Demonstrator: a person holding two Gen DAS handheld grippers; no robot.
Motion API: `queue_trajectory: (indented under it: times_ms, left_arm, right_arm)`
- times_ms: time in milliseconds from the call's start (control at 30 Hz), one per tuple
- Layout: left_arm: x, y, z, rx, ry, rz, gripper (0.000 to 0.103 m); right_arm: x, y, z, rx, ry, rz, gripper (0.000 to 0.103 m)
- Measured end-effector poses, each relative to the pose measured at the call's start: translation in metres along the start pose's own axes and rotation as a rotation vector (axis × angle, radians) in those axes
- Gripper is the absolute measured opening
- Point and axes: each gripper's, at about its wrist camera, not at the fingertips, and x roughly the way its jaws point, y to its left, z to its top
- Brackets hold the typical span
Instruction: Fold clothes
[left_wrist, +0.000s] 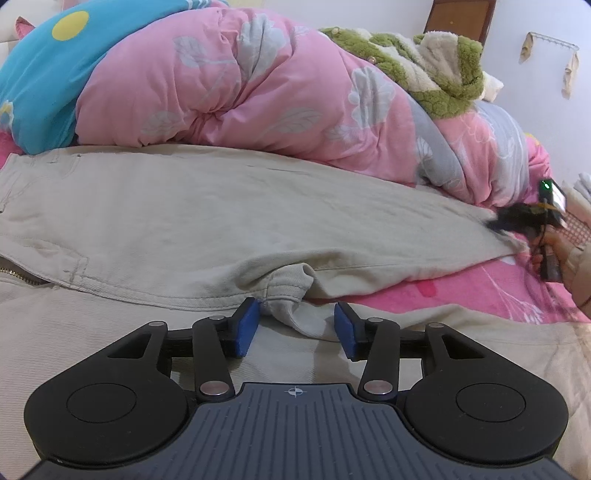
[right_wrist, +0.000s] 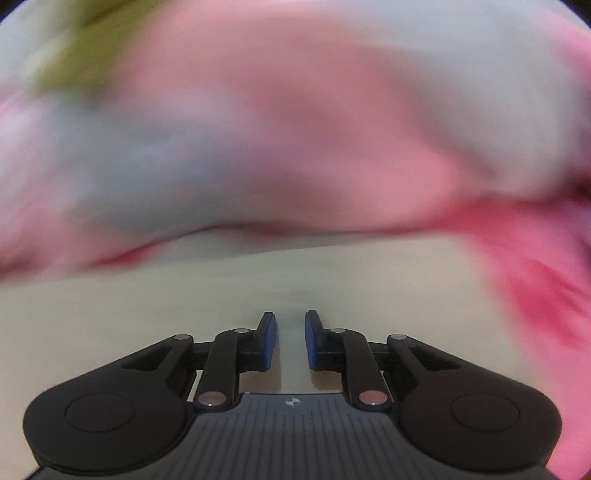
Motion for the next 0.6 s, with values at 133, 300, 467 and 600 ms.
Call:
queue_trajectory:
  times_ms: [133, 300, 467, 600]
  left_arm:
    - [0.000, 0.000, 0.000, 0.001, 0.000, 0.001, 0.046]
    - [0.000, -0.001, 0.000, 0.003, -0.001, 0.003, 0.046]
    - [0.001, -0.001, -0.001, 0.002, -0.001, 0.002, 0.047]
    - [0.000, 0.000, 0.000, 0.000, 0.000, -0.002, 0.047]
  right_arm:
    - [-0.019, -0.053, 0.001, 0.176, -0.027, -0.196, 0.025]
    - [-0.041, -0.061, 0.003, 0.237, -0.068, -0.218, 0.025]
    - [-0.038, 0.058, 0.004, -0.011, -0.006, 0.161, 0.024]
    - [-0.025, 0.167, -0.005, -0.269, 0.095, 0.364, 0.023]
